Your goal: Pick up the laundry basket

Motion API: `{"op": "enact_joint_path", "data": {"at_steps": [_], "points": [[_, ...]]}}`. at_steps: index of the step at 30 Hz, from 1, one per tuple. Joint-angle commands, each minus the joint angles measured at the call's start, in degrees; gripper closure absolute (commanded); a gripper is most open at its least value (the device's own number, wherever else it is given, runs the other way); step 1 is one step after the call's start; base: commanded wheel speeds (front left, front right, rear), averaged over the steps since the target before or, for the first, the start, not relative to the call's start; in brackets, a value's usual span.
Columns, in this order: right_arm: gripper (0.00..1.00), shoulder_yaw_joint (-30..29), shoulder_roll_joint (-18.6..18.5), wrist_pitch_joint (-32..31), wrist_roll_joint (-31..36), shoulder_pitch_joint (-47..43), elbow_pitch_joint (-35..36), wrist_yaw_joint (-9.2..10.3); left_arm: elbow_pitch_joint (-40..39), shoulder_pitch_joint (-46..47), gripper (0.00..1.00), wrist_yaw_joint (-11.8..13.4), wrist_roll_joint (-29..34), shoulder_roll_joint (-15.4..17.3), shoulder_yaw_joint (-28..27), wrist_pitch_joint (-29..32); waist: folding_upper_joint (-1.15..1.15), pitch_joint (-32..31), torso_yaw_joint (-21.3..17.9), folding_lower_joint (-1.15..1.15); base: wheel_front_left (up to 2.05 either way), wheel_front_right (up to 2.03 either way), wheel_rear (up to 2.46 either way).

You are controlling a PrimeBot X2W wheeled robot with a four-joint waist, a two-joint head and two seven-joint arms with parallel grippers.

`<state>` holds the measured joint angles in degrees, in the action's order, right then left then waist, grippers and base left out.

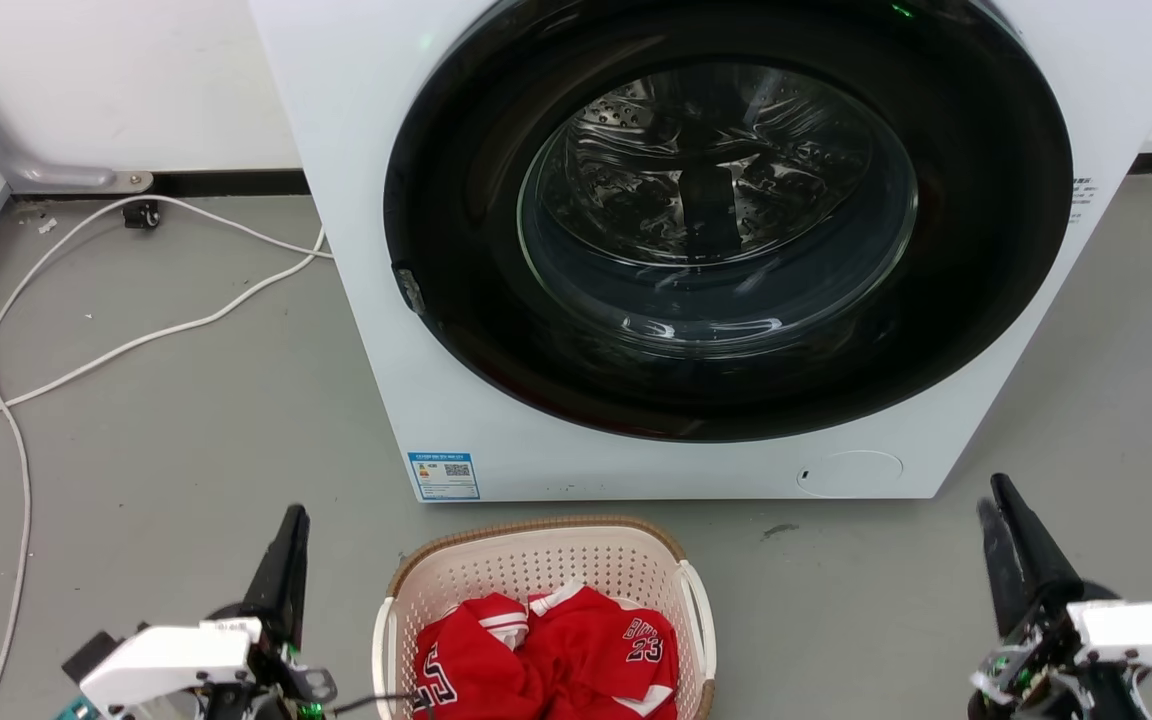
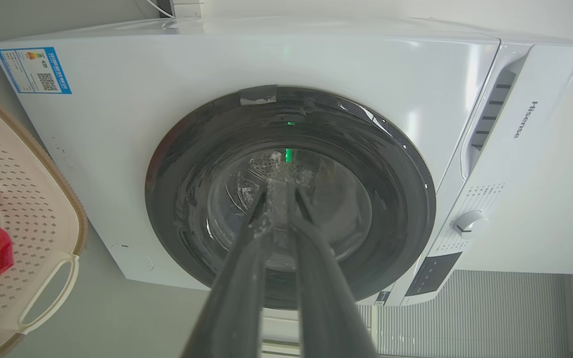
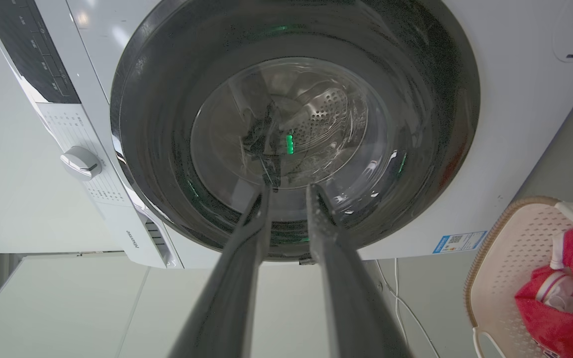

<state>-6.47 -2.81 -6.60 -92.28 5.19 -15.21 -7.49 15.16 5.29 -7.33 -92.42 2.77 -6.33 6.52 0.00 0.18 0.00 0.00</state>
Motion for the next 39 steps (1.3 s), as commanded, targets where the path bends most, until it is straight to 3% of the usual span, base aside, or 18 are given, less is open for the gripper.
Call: {"op": "enact_joint_path", "data": {"at_steps": [1,10,12,22,25,39], "points": [[0.00,0.05,0.02,0.07,0.04,-0.48,-0.36,0.00,0.40,-0.44,0.00,0.01,0.01,-0.05,0.08,-0.12,0.00,0.01,0.00,0.00,0.00,0.00,0.00],[0.00,0.12,0.00,2.73,5.83,-0.69,0.26,0.00,-1.00,-0.51,0.00,-0.01,4.05,-0.03,0.28,-2.77,0.00,0.09,0.03,0.00,0.00,0.00,0.00],[0.00,0.10,0.00,3.83,11.05,-0.92,1.61,0.00,-1.78,-0.36,0.00,-0.02,9.17,-0.01,-0.14,-3.87,0.00,0.16,0.05,0.00,0.00,0.00,0.00],[0.00,1.02,-0.02,6.36,25.76,-1.77,5.13,0.00,-4.29,-0.43,0.00,0.87,22.12,0.02,0.15,-6.37,0.00,0.32,0.05,0.00,0.00,0.00,0.00],[0.00,2.00,-0.03,7.51,33.06,-2.31,6.11,0.00,-5.31,-0.86,0.00,1.93,28.15,0.03,0.79,-7.52,0.00,0.37,0.09,0.00,0.00,0.00,0.00],[0.00,3.01,-0.06,10.46,48.38,-3.64,6.99,0.00,-6.53,-1.82,0.00,1.89,41.33,0.07,1.71,-10.45,0.00,0.54,0.33,0.00,0.00,0.00,0.00]]}}
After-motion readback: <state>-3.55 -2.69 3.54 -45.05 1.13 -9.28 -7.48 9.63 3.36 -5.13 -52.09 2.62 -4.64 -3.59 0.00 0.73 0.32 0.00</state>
